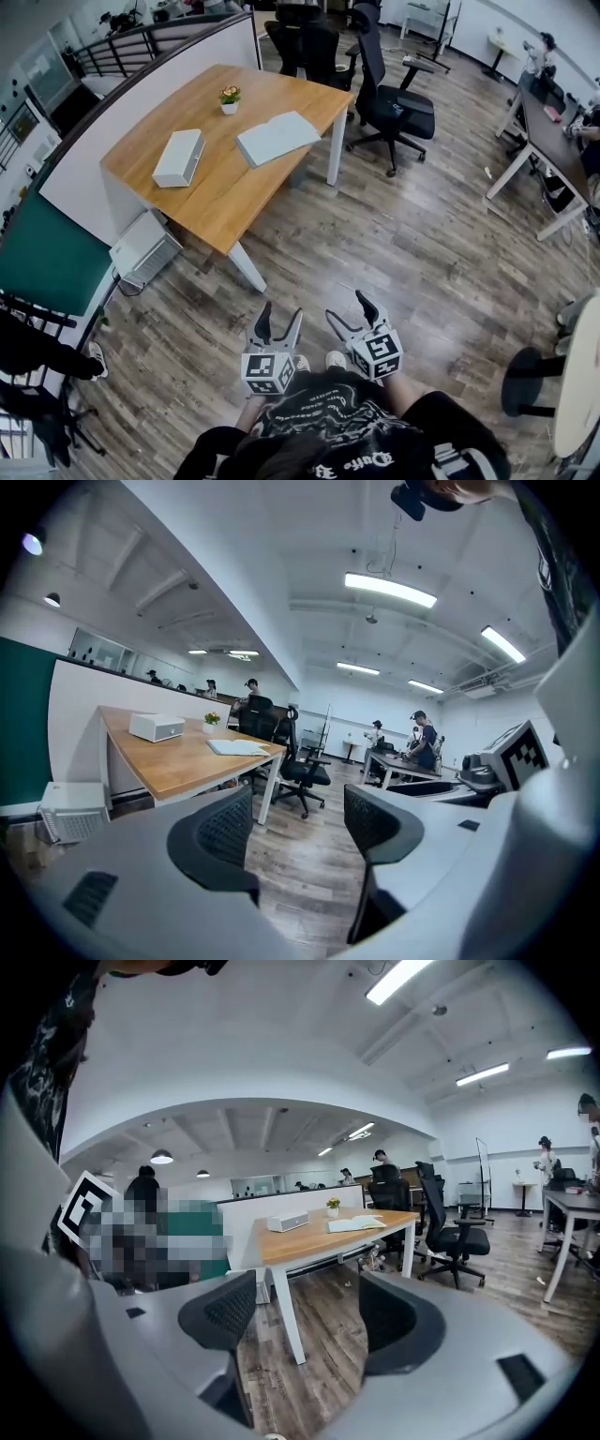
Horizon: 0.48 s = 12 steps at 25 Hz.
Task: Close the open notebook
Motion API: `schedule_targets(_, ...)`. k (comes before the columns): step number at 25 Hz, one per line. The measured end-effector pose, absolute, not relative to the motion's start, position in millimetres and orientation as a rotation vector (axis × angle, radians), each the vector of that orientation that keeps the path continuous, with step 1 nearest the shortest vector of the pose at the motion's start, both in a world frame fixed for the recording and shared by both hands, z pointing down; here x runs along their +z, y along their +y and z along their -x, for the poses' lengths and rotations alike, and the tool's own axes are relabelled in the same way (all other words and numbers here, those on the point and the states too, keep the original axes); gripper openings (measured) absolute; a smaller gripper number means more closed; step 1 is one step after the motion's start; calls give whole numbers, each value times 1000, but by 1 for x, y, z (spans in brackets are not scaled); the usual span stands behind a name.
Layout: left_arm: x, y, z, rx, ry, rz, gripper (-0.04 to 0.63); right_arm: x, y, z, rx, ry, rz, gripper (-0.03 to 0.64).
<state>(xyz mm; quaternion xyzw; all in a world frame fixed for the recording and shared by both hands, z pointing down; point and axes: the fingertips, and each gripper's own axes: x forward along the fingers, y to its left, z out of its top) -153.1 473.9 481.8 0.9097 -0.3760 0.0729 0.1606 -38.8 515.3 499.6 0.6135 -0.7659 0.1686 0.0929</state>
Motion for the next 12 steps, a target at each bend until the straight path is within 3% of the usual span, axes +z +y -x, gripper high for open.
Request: schedule_targets(12,494,440,187,244,-990,-2627,305,506,486,54,513,-2192,-1964,333)
